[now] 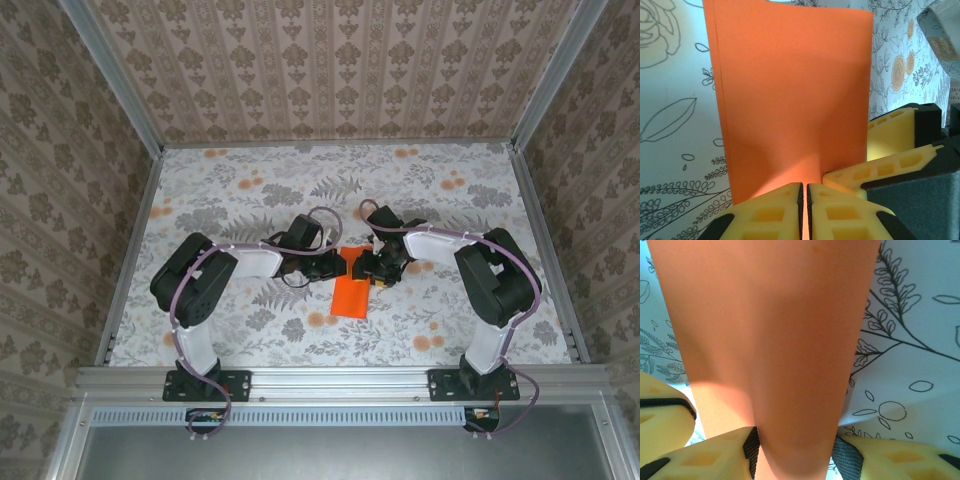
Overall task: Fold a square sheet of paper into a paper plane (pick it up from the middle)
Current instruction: Hold the square sheet of paper at the center of the table.
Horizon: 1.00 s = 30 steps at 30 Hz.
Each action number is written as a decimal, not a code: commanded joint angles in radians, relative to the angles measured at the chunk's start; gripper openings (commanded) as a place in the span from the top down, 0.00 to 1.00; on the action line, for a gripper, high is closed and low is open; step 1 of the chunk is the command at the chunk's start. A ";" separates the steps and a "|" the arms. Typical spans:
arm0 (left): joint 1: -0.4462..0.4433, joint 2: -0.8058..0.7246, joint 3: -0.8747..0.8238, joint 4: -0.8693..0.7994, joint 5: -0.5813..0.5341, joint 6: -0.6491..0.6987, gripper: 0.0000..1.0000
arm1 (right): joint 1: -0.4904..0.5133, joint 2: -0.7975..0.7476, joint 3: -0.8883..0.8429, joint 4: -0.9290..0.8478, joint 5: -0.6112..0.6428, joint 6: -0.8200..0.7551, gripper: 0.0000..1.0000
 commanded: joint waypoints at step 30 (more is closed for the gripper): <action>-0.020 0.079 0.025 -0.182 -0.059 0.031 1.00 | 0.019 0.210 -0.141 0.081 0.158 -0.057 0.46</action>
